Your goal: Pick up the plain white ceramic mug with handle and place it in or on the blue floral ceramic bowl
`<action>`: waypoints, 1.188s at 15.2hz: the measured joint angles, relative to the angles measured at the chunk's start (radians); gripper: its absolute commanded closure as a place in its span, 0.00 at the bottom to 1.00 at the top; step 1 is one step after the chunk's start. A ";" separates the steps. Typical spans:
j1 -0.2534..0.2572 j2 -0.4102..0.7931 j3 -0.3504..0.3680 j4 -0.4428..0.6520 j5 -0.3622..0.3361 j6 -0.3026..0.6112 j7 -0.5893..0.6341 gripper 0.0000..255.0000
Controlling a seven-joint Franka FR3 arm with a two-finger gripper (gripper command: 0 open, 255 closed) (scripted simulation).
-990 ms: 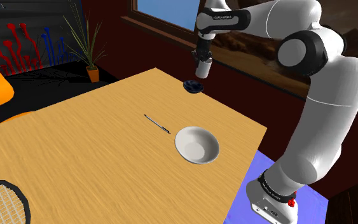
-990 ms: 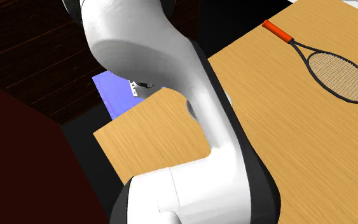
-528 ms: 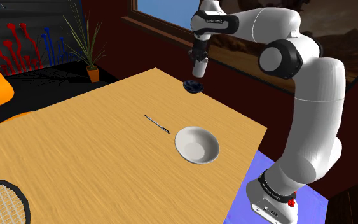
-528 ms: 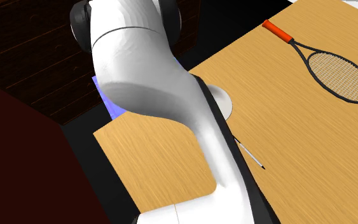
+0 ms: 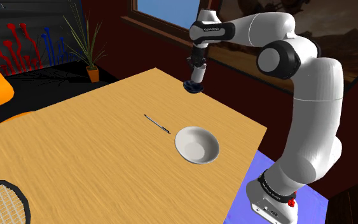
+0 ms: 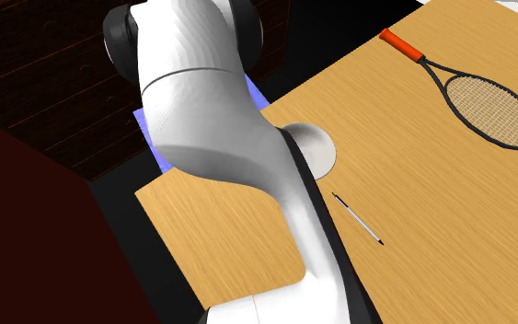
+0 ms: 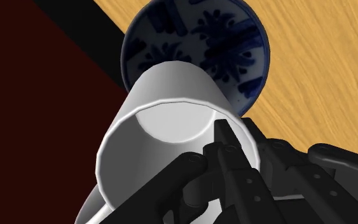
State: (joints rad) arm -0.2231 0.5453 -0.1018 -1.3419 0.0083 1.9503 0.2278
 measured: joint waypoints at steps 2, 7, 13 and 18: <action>0.000 0.003 0.000 -0.022 0.000 0.026 0.000 1.00; 0.001 0.014 0.001 -0.054 0.001 0.068 0.002 1.00; 0.002 0.015 0.001 -0.055 0.001 0.070 0.003 0.00; 0.002 0.015 0.001 -0.055 0.001 0.070 0.003 0.00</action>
State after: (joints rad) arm -0.2214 0.5599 -0.1006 -1.3970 0.0090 2.0204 0.2303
